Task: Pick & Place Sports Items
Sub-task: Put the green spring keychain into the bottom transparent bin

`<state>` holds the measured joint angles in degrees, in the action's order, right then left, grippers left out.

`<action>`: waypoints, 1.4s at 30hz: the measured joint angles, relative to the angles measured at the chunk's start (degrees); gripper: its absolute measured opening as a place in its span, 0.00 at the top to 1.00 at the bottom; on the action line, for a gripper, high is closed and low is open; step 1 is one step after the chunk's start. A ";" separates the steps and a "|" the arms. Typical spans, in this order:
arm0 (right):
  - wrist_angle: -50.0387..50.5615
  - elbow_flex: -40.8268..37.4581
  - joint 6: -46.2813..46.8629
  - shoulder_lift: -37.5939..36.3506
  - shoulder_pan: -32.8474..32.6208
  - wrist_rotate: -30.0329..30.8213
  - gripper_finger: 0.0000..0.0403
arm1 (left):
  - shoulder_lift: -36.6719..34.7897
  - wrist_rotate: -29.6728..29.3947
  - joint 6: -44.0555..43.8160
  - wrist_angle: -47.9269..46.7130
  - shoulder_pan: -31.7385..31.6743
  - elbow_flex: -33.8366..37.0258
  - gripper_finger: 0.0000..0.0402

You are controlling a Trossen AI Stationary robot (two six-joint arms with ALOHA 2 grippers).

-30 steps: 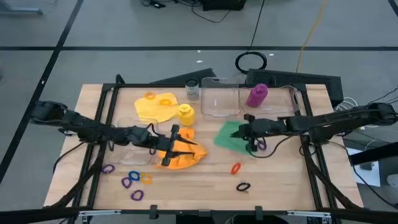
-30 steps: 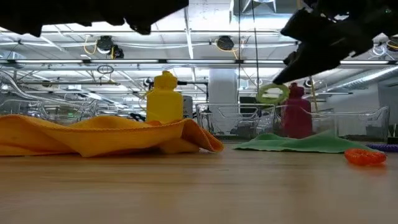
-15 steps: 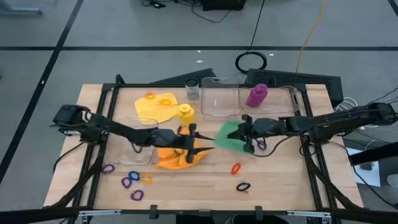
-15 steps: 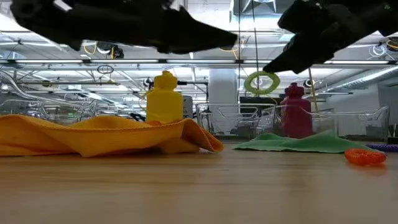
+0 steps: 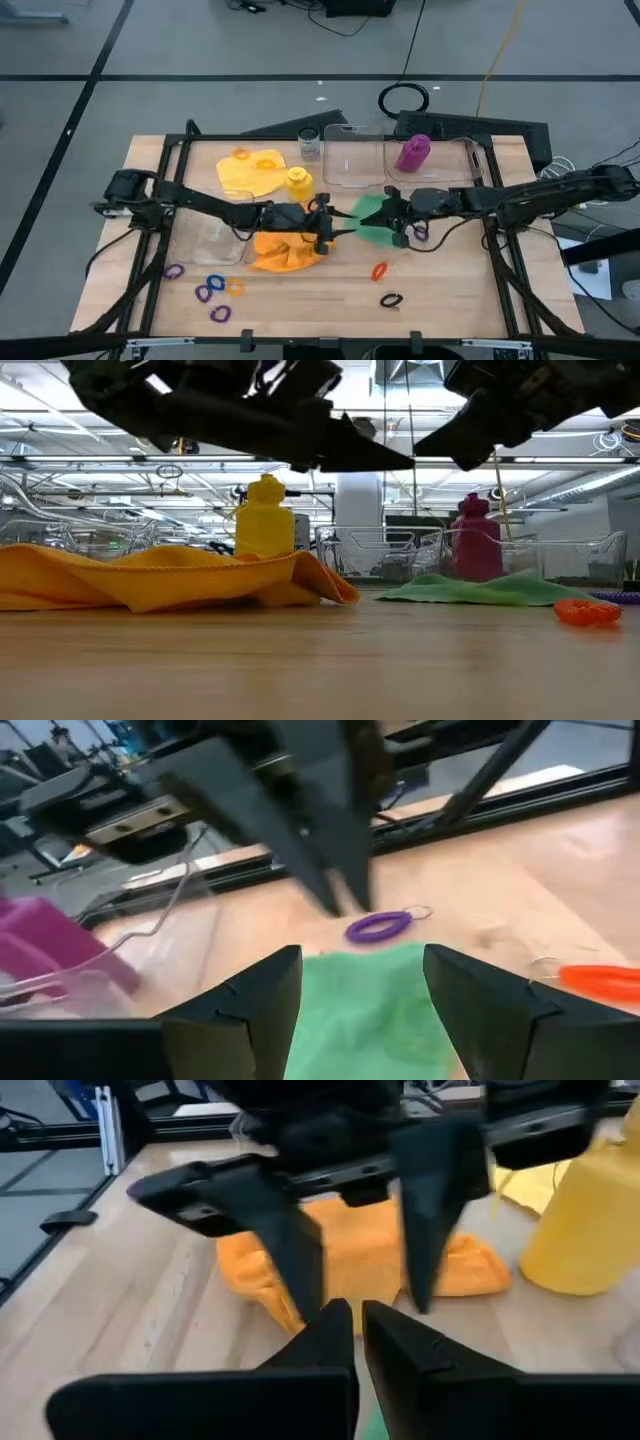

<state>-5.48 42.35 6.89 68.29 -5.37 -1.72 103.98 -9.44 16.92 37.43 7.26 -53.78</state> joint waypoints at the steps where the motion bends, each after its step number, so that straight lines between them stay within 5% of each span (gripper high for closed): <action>1: -0.04 0.00 0.13 0.00 0.00 -0.06 1.00 | -0.02 -0.30 -0.32 0.00 -0.26 0.00 0.56; 10: 2.00 0.00 -1.28 0.00 0.00 -0.16 1.00 | -0.01 -1.15 -1.19 -0.90 -0.70 0.00 0.56; 22: 19.11 -0.04 -7.86 3.69 -1.67 -4.28 0.98 | -3.73 -1.14 0.78 -3.39 1.89 -0.02 0.56; 29: 16.66 0.00 -9.92 12.16 -3.71 1.50 0.83 | -5.49 -1.06 0.60 -5.05 2.53 0.00 0.56; 36: 11.40 0.00 -12.42 18.20 -3.06 1.73 0.65 | -5.55 -0.93 0.60 -5.89 2.61 0.00 0.56; 42: 10.45 0.00 -12.56 19.73 -1.47 1.87 0.59 | -5.57 -0.95 0.36 -6.45 2.59 0.00 0.56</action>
<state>4.97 42.35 -5.67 88.02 -6.84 0.15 98.41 -10.39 17.28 30.98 9.85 -53.78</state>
